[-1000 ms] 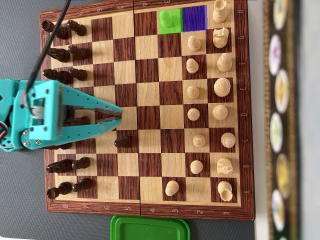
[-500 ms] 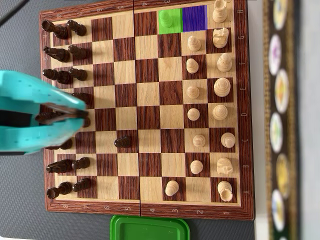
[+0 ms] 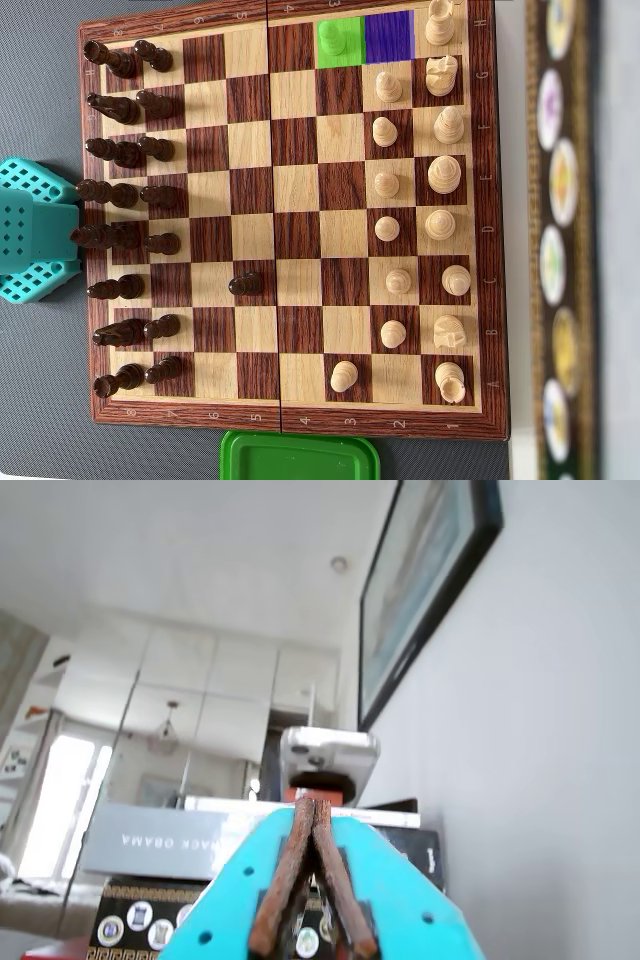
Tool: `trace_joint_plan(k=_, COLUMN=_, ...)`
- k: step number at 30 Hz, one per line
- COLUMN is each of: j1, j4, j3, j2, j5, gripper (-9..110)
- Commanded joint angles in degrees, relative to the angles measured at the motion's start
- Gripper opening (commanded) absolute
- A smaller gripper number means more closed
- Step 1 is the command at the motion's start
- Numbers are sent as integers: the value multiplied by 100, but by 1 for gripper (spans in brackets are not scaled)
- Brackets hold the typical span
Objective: Play chess
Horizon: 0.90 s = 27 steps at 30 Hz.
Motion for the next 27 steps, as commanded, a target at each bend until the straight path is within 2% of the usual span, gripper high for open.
trace_joint_plan(k=1, j1=-9, j4=-914, j3=114, j2=62, j5=35, gripper=0)
trace_joint_plan(k=7, j1=-9, j4=-2602, j3=114, j2=62, j5=35, gripper=0)
trace_joint_plan(k=14, j1=-9, j4=-4052, j3=114, j2=62, j5=26, gripper=0)
trace_joint_plan(k=22, j1=-9, j4=-5080, j3=114, j2=62, j5=18, gripper=0)
trace_joint_plan(k=27, j1=-9, j4=-5098, j3=114, j2=62, j5=26, gripper=0)
